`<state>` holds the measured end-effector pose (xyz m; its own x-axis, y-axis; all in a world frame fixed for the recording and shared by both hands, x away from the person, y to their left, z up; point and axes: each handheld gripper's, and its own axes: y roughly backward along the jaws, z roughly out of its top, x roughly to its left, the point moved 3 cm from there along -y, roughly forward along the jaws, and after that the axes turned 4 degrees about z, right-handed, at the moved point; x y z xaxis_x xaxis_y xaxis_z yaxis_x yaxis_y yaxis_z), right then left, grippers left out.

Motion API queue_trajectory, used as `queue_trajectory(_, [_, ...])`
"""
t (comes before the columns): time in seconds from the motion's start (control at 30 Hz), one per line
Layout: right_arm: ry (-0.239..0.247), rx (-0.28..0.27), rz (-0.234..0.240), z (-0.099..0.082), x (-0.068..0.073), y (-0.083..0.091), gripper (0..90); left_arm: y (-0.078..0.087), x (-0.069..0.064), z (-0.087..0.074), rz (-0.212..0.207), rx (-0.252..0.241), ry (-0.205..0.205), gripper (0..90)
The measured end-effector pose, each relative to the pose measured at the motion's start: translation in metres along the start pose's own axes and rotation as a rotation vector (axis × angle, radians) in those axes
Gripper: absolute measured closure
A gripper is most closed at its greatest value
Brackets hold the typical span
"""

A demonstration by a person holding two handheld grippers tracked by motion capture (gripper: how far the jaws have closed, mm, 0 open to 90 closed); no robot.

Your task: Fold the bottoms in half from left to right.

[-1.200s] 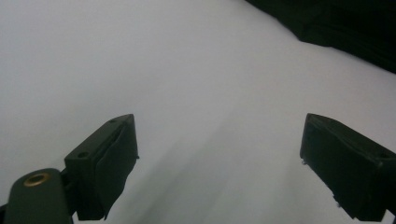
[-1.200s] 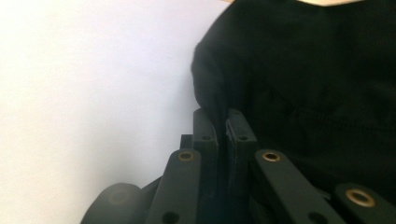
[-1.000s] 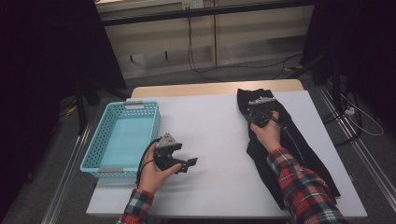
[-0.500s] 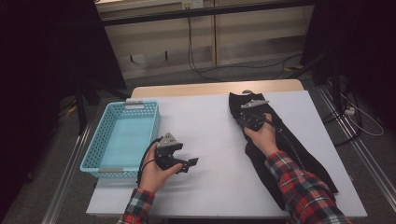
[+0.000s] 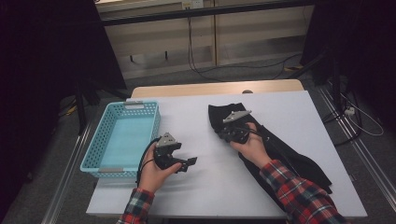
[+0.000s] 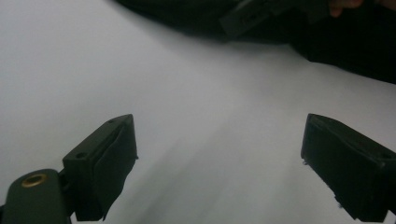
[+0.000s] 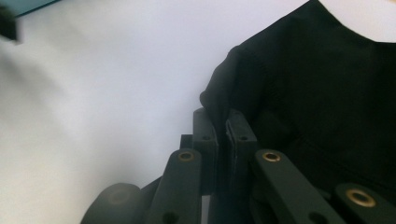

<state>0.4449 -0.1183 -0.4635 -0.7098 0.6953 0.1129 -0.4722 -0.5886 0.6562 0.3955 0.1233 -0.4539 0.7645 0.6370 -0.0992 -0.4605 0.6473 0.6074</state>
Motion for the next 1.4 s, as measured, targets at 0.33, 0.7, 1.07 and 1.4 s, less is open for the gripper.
queue_trajectory(0.33, [0.052,0.043,0.163,-0.002,0.046,-0.009,85.1,0.003,0.005,-0.001,0.016,0.002,0.021,10.3])
queue_trajectory(0.7, [0.05,0.024,0.201,0.0,0.06,-0.006,65.9,0.003,0.009,-0.001,0.024,-0.003,0.043,10.2])
queue_trajectory(1.07, [0.063,-0.031,0.091,0.0,0.039,0.046,35.8,-0.001,0.011,0.003,0.03,-0.01,0.067,10.4])
queue_trajectory(1.4, [-0.013,-0.055,-0.012,-0.034,0.006,0.087,28.4,-0.015,0.015,0.013,0.034,-0.008,0.088,11.6])
